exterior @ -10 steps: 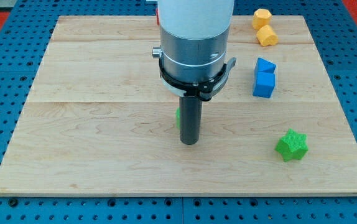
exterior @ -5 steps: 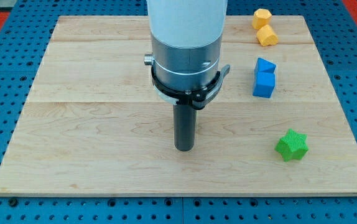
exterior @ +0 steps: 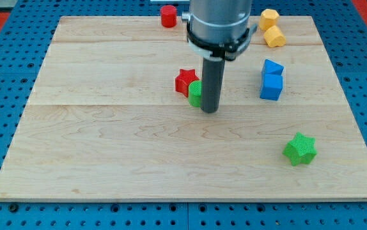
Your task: Move the green circle to the bottom side of the red circle
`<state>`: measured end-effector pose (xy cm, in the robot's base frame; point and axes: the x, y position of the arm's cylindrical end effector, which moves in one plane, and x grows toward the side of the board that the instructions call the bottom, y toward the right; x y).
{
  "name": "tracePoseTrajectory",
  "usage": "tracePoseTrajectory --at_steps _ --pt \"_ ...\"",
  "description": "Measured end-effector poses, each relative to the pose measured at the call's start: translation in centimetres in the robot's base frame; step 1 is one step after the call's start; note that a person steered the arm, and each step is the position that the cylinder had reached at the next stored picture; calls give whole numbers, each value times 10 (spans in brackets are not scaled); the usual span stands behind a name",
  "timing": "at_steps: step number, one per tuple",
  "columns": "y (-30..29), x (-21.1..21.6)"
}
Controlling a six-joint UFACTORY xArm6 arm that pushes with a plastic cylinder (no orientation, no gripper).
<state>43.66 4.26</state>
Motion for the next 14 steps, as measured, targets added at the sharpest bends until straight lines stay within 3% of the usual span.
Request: tracePoseTrajectory --at_steps 3,4,6,8,9,10,12,14 --pt "-35 -137" --pt "25 -89" --pt "-35 -147" --pt "5 -182" --pt "-10 -125" --pt "-20 -38" --pt "-75 -106" --pt "-54 -112"
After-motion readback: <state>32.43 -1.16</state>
